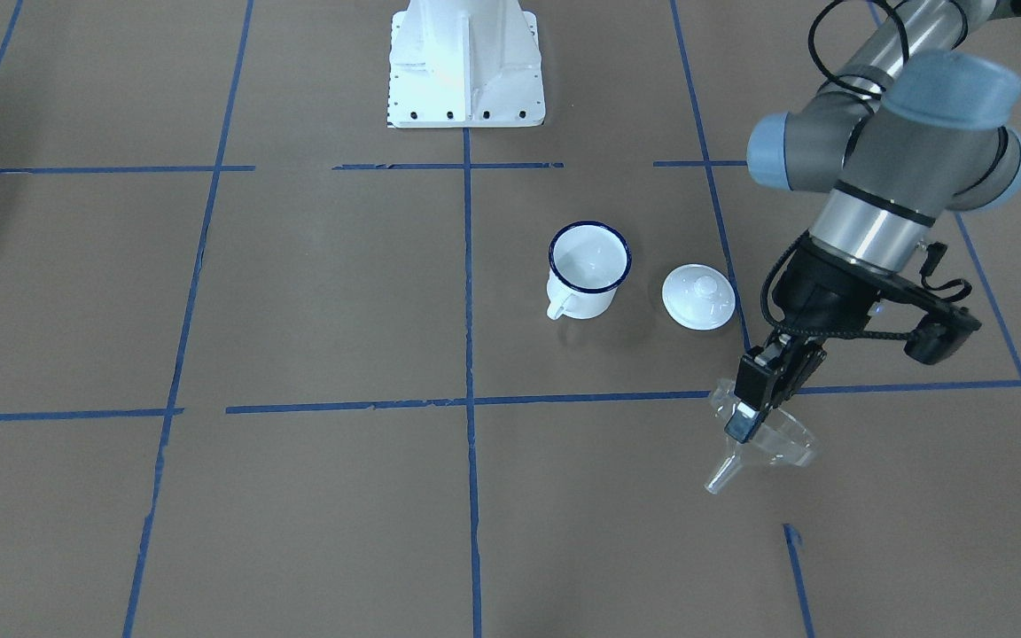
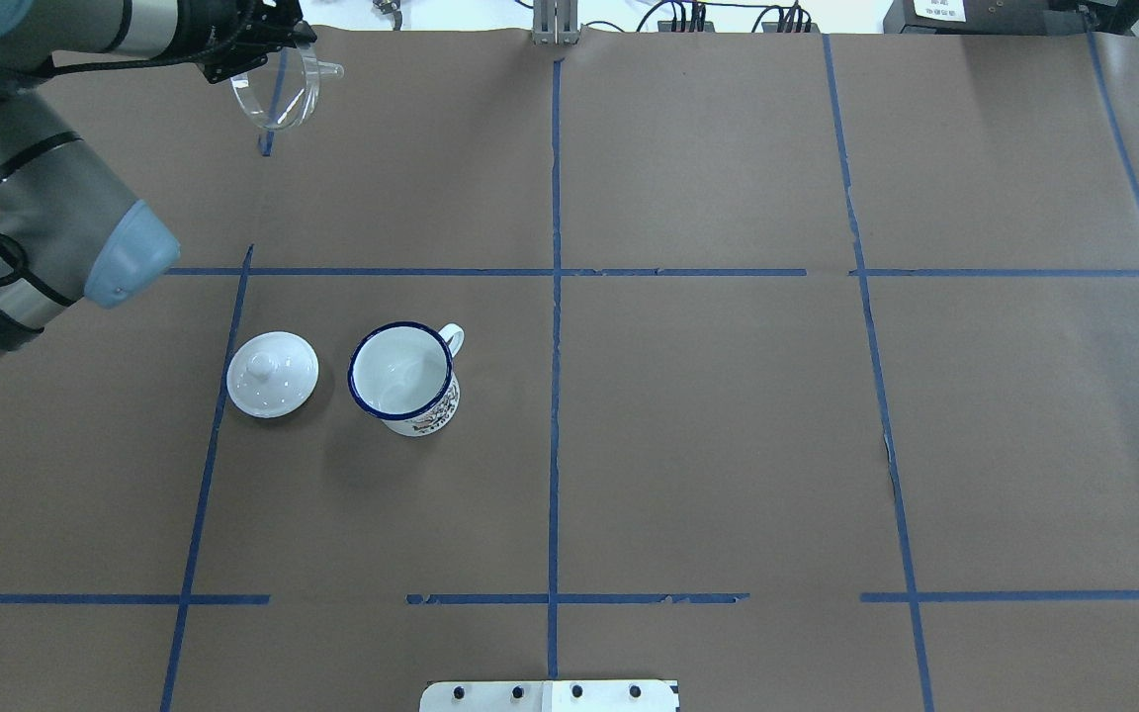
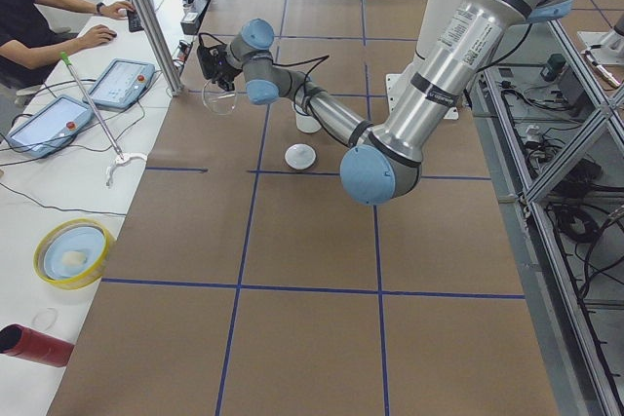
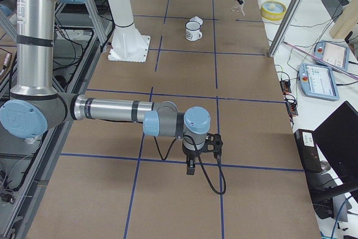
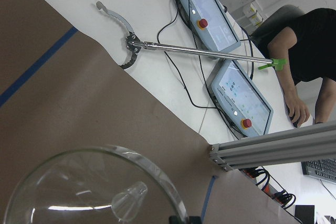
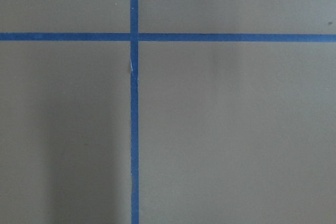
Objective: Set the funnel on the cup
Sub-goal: 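Lift the funnel and carry it above the open mug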
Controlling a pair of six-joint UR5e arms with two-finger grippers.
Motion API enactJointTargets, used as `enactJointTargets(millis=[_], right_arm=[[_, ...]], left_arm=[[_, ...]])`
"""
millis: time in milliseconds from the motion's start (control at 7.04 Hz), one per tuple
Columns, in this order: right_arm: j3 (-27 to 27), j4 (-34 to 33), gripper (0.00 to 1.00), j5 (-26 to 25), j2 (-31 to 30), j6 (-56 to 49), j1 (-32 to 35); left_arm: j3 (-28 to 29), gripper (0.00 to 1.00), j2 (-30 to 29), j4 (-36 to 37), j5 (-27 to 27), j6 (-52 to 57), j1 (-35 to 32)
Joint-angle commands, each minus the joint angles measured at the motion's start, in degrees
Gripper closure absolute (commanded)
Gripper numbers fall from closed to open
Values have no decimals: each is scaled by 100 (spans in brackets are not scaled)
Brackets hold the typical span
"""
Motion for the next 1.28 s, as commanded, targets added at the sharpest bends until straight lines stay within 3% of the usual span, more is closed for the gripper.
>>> enactJointTargets(millis=[0, 142, 426, 1136], right_arm=[[-3, 0, 0, 0, 0, 0, 0], [5, 0, 0, 0, 0, 0, 0], [5, 0, 0, 0, 0, 0, 0], [-3, 0, 0, 0, 0, 0, 0]], left_arm=[[-1407, 100, 12, 2230, -11, 1189, -5], [-1831, 100, -22, 3137, -2, 1943, 47], [-2098, 100, -58, 4213, 15, 2676, 423], [-2187, 100, -970, 6114, 33, 2961, 1681]])
